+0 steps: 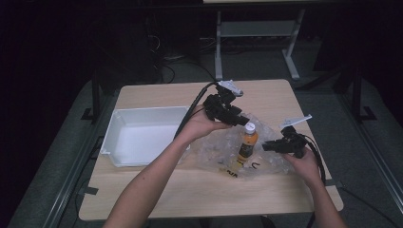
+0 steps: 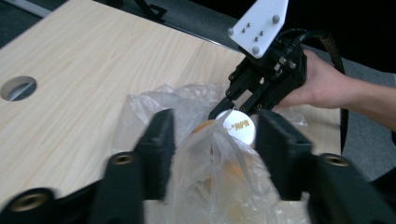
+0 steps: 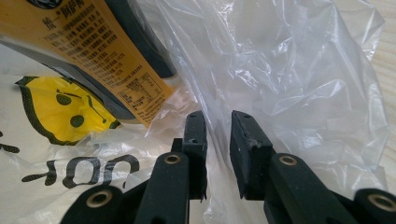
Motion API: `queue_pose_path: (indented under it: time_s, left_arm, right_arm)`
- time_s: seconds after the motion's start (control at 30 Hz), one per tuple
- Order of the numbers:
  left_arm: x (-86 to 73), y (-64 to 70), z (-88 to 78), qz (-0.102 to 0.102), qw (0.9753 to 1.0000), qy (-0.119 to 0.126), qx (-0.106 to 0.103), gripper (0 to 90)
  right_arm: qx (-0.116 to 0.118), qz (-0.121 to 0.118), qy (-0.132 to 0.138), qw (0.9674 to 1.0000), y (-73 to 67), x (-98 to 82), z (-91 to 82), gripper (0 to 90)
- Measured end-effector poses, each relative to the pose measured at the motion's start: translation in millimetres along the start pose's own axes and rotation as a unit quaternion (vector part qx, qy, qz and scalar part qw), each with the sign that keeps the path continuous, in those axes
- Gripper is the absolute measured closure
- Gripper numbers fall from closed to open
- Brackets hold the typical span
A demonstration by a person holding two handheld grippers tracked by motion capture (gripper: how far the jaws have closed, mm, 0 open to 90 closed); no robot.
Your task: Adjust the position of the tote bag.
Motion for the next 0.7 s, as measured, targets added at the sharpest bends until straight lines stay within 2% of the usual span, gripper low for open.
queue_pose_path:
  time_s: [0.03,0.07,0.23,0.27,0.37,0.5,0.7]
  left_arm:
    - [-1.3,0.1,-0.4,0.004,1.0,0.002,-0.001,65.6]
    - [-2.9,0.2,-0.8,0.005,1.0,0.001,-0.002,65.6]
    - [-10.8,-0.5,-7.4,0.016,0.9998,0.01,0.001,85.5]
    - [-13.0,0.5,-8.8,0.014,0.9998,0.011,-0.006,87.8]
    - [-20.9,3.7,-11.7,0.02,0.9997,0.011,-0.008,89.2]
    - [-34.9,9.0,-15.1,0.033,0.9994,0.003,0.0,89.6]
    - [-61.4,19.2,-9.9,0.066,0.9973,-0.03,0.006,89.6]
  right_arm:
    - [-0.001,-0.001,-0.002,1.0,0.2,0.0,-0.2,75.6]
    - [-0.001,-0.001,-0.002,1.0,0.2,0.0,-0.2,75.6]
    - [-0.002,-0.002,-0.006,1.0,0.9,0.0,1.6,75.8]
    - [-0.001,-0.001,-0.007,1.0,0.5,0.1,2.2,75.8]
    - [-0.004,-0.004,-0.009,0.9999,-0.1,0.4,3.3,76.5]
    - [-0.007,-0.001,-0.014,0.9999,0.5,0.0,5.4,78.7]
    - [-0.01,-0.002,-0.021,0.9997,2.9,-0.1,8.6,82.2]
Point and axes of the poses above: each handheld gripper's, and its own axes: z roughly forward along the jaws, x roughly out of its top, y roughly to its right, the point moved 3 cm from there along z, roughly forward along the jaws, and after that the axes turned 6 degrees about x, right-handed, at the moved point
